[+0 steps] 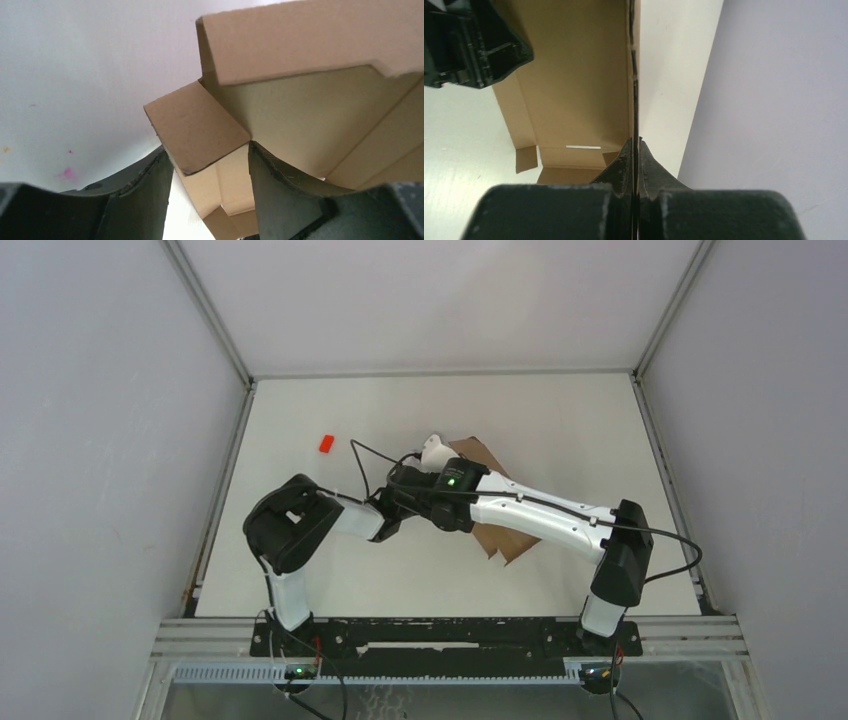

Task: Fold the paper box
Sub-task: Fold the paper box at the center of the board.

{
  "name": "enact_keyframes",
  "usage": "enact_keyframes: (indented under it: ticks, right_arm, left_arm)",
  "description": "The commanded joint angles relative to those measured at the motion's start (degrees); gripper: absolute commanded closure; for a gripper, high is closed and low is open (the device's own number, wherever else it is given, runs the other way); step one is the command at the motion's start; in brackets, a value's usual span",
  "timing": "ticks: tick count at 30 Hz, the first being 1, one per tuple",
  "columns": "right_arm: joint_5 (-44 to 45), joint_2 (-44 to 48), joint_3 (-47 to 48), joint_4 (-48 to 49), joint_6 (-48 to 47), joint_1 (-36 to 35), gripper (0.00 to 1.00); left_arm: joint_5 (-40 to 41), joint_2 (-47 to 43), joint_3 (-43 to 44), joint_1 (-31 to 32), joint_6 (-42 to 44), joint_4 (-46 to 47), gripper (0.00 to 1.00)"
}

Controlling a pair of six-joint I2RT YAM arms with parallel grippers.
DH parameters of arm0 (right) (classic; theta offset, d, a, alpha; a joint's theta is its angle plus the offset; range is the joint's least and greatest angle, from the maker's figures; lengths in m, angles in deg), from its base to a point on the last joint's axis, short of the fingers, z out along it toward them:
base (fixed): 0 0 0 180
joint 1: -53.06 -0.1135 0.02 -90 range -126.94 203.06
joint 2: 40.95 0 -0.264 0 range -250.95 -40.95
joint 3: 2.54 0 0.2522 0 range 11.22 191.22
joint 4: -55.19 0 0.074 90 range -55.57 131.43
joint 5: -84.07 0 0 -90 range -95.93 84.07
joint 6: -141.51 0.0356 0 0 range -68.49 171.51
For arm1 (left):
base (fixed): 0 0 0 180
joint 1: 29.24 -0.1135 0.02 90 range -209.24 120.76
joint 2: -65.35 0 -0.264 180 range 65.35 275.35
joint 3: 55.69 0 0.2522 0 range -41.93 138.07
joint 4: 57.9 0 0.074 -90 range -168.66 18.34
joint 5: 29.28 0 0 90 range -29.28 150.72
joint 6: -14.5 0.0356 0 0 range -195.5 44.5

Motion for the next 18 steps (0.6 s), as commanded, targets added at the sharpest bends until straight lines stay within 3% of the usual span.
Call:
enact_keyframes:
  ticks: [1,11,18]
  right_arm:
    - [-4.8,-0.75,3.26,0.38,-0.22,-1.02,1.0]
    - [-14.13,-0.84,0.44,5.63,0.14,-1.18,1.0]
    - [-15.15,-1.66,-0.37,6.79,0.48,-2.42,1.0]
  left_arm:
    - [-2.31,1.9,3.24,-0.19,-0.78,0.8,0.4]
    - [-2.98,3.92,3.89,-0.11,-0.45,0.8,0.41]
    - [-3.01,4.73,3.79,0.05,-0.4,0.8,0.42]
